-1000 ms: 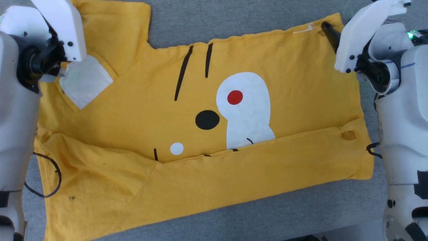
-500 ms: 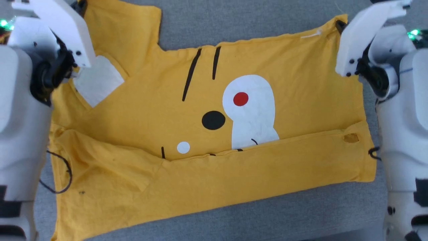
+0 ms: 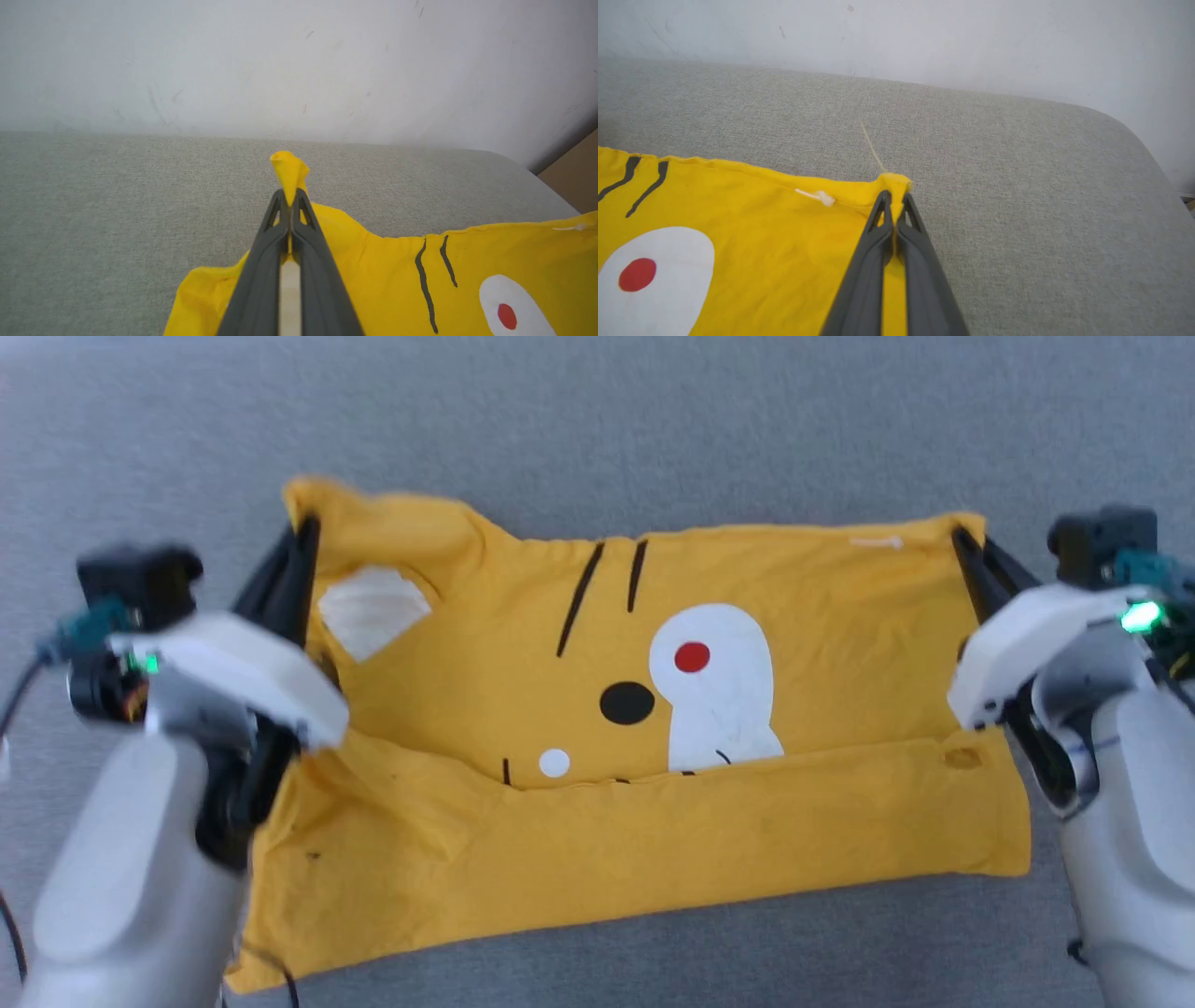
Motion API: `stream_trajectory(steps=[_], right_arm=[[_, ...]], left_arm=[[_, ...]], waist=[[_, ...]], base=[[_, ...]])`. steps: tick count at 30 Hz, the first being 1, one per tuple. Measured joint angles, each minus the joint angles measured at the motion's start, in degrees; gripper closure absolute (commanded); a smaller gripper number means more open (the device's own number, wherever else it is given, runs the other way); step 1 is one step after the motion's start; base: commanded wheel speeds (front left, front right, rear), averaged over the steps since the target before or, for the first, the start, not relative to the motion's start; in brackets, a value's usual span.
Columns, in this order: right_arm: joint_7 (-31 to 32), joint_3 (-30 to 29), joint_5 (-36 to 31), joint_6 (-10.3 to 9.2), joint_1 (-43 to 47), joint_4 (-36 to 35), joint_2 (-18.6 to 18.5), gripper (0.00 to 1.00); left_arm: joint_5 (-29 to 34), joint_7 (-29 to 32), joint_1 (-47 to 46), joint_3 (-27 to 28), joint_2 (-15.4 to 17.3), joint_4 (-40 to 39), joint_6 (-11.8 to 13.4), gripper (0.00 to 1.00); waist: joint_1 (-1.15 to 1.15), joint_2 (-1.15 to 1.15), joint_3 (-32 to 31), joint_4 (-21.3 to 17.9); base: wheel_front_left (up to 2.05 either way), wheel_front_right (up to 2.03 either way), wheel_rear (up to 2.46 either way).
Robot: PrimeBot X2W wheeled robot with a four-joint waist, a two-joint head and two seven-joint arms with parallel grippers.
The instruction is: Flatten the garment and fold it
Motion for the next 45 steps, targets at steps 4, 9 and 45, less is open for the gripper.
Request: stream_trajectory(steps=[4, 9, 45], right_arm=[[-1.04, -0.48, 0.42, 0.00, 3.79, 0.33, -0.77, 1.00], [0.96, -1.18, 0.41, 0.00, 7.08, 1.15, -2.04, 1.00], [6.00, -4.48, 3.86, 0.00, 18.42, 4.80, -3.25, 0.00]], left_arm=[[-1.94, -0.03, 8.67, 0.88, 0.05, -4.54, 1.46, 1.00], [-4.68, -0.12, 19.17, 1.45, -0.36, -8.45, 2.80, 1.00], [-3.43, -10.49, 28.67, -3.93, -5.26, 1.83, 0.22, 0.00]], waist=[[0.00, 0.00, -3.48, 1.20], [-0.01, 0.00, -6.92, 2.72], [0.01, 0.00, -13.14, 7.84]], base=[[0.00, 0.00, 0.00], [0.00, 0.00, 0.00], [0.00, 0.00, 0.00]])
